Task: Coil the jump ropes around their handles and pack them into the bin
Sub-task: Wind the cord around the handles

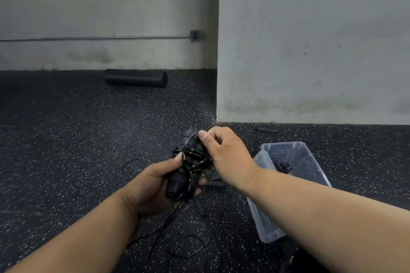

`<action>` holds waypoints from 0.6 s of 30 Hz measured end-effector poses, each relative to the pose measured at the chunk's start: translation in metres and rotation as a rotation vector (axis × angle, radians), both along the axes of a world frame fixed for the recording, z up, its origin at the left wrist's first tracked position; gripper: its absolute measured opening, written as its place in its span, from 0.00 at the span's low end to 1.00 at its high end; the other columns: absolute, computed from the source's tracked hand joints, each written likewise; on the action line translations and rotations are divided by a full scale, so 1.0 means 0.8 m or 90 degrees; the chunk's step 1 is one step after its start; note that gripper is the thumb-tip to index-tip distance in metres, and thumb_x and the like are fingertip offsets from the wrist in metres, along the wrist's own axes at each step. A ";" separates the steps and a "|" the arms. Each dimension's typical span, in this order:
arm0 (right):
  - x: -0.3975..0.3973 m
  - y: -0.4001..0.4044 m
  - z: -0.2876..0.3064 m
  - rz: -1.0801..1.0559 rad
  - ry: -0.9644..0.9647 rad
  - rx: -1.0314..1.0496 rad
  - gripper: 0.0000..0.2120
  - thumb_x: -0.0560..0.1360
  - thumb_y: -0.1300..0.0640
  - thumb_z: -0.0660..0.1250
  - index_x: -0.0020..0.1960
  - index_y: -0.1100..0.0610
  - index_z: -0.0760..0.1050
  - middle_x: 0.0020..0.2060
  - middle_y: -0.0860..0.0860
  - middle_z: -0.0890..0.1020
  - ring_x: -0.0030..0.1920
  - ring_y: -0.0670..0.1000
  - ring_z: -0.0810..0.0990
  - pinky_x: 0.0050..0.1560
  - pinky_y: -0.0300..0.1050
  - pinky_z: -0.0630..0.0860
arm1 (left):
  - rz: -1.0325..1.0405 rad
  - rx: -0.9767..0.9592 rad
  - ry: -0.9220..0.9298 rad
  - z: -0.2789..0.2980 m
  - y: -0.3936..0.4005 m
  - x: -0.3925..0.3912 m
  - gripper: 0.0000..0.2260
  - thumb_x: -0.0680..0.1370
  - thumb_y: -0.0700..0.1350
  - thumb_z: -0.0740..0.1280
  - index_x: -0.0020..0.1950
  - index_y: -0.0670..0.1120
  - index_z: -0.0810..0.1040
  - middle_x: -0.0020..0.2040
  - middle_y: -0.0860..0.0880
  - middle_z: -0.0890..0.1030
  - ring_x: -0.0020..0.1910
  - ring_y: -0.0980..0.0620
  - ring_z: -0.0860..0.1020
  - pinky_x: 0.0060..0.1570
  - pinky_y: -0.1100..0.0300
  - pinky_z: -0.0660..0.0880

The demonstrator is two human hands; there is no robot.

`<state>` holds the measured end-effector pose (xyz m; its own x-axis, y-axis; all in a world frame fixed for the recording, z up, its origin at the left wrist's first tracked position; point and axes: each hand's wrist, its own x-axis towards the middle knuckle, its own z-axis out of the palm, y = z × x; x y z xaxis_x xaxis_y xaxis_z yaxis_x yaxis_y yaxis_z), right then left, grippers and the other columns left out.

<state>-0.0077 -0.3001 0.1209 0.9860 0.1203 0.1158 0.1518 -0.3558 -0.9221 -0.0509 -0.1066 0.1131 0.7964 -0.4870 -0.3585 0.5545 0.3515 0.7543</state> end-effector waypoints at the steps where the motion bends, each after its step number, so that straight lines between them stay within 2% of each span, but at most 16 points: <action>1: 0.001 0.000 -0.005 -0.010 0.014 0.008 0.19 0.82 0.40 0.65 0.39 0.52 0.74 0.45 0.51 0.79 0.45 0.49 0.78 0.51 0.47 0.76 | 0.006 0.006 -0.003 0.002 -0.004 -0.001 0.29 0.64 0.54 0.84 0.62 0.44 0.87 0.63 0.35 0.82 0.52 0.40 0.85 0.54 0.45 0.82; 4: -0.002 0.000 -0.014 -0.028 0.051 0.027 0.22 0.82 0.39 0.64 0.40 0.56 0.73 0.37 0.49 0.78 0.38 0.50 0.76 0.47 0.55 0.80 | 0.026 0.092 -0.018 0.010 -0.018 -0.007 0.19 0.75 0.56 0.71 0.61 0.49 0.87 0.66 0.38 0.83 0.54 0.42 0.84 0.55 0.45 0.80; 6: -0.005 0.001 -0.019 -0.036 0.077 0.051 0.22 0.83 0.40 0.64 0.39 0.56 0.71 0.31 0.46 0.75 0.35 0.49 0.74 0.45 0.56 0.78 | 0.041 0.152 -0.061 0.013 -0.024 -0.010 0.21 0.78 0.57 0.69 0.68 0.50 0.82 0.67 0.42 0.83 0.59 0.45 0.83 0.58 0.46 0.80; 8: -0.006 0.002 -0.021 -0.049 0.101 0.067 0.22 0.83 0.41 0.63 0.39 0.56 0.69 0.28 0.46 0.74 0.31 0.48 0.74 0.42 0.54 0.77 | 0.082 0.233 -0.136 0.016 -0.025 -0.010 0.27 0.76 0.57 0.71 0.74 0.55 0.71 0.71 0.46 0.79 0.64 0.49 0.82 0.53 0.54 0.83; 10: -0.007 0.005 -0.021 -0.057 0.126 0.089 0.22 0.84 0.42 0.63 0.41 0.59 0.69 0.26 0.47 0.74 0.28 0.47 0.74 0.40 0.51 0.76 | 0.113 0.326 -0.197 0.020 -0.027 -0.010 0.27 0.75 0.58 0.75 0.72 0.58 0.71 0.71 0.51 0.77 0.64 0.49 0.81 0.48 0.61 0.82; 12: -0.008 0.011 -0.023 -0.063 0.122 0.068 0.22 0.83 0.42 0.64 0.41 0.59 0.70 0.27 0.46 0.73 0.29 0.46 0.72 0.38 0.47 0.73 | 0.079 0.347 -0.211 0.020 -0.030 -0.015 0.26 0.74 0.55 0.76 0.70 0.55 0.74 0.68 0.49 0.81 0.61 0.50 0.84 0.49 0.61 0.82; 14: -0.011 0.017 -0.024 -0.066 0.117 0.036 0.20 0.83 0.43 0.66 0.40 0.57 0.72 0.29 0.44 0.73 0.30 0.44 0.70 0.37 0.45 0.72 | 0.043 0.349 -0.209 0.018 -0.035 -0.023 0.28 0.73 0.51 0.81 0.70 0.55 0.74 0.65 0.52 0.83 0.60 0.52 0.84 0.54 0.57 0.83; 16: -0.012 0.022 -0.026 -0.071 0.130 0.037 0.19 0.83 0.43 0.66 0.40 0.57 0.72 0.30 0.44 0.74 0.31 0.44 0.71 0.37 0.45 0.72 | 0.043 0.373 -0.210 0.018 -0.039 -0.028 0.31 0.69 0.46 0.84 0.69 0.56 0.75 0.62 0.56 0.84 0.59 0.54 0.84 0.54 0.57 0.83; 18: -0.011 0.024 -0.028 -0.073 0.154 0.076 0.19 0.82 0.43 0.66 0.40 0.54 0.72 0.30 0.45 0.74 0.31 0.46 0.72 0.36 0.46 0.73 | 0.038 0.411 -0.218 0.017 -0.038 -0.029 0.29 0.71 0.41 0.82 0.67 0.56 0.76 0.59 0.57 0.84 0.57 0.53 0.85 0.52 0.57 0.83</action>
<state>-0.0167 -0.2807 0.0986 0.9931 0.0058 -0.1175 -0.1125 -0.2444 -0.9631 -0.0739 -0.1369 0.1267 0.9339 -0.2156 -0.2850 0.2436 -0.1996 0.9491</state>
